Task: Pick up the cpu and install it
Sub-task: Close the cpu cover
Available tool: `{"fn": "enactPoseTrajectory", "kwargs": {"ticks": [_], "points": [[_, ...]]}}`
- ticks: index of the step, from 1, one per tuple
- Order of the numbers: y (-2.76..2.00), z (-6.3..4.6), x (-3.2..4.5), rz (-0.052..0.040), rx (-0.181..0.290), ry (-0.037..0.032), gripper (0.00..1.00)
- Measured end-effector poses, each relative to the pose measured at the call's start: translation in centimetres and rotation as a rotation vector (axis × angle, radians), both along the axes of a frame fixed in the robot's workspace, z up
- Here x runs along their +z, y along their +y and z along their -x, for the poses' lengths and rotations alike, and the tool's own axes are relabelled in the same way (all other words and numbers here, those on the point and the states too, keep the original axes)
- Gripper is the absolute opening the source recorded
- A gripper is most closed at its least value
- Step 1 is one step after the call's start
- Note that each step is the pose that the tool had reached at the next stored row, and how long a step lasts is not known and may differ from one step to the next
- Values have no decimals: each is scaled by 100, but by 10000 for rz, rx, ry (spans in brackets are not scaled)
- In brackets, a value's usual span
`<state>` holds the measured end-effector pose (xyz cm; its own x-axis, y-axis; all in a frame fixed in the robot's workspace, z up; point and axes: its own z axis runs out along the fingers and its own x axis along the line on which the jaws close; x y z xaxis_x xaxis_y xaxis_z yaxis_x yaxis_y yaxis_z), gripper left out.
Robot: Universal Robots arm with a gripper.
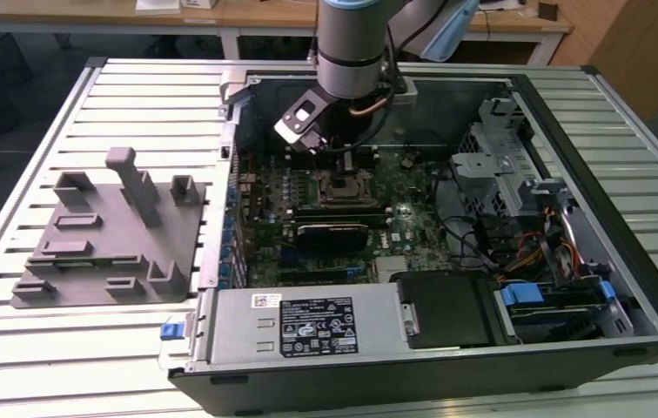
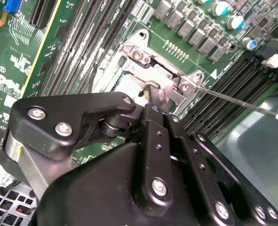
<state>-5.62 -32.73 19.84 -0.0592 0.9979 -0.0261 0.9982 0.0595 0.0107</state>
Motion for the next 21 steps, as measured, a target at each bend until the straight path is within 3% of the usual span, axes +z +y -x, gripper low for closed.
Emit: {"fn": "enactPoseTrajectory", "kwargs": {"ticks": [8,16,21], "points": [[3,-32,28,-3,0,-2,11],[2,84,58,4,0,-2,11],[2,84,36,4,2,-2,11]]}}
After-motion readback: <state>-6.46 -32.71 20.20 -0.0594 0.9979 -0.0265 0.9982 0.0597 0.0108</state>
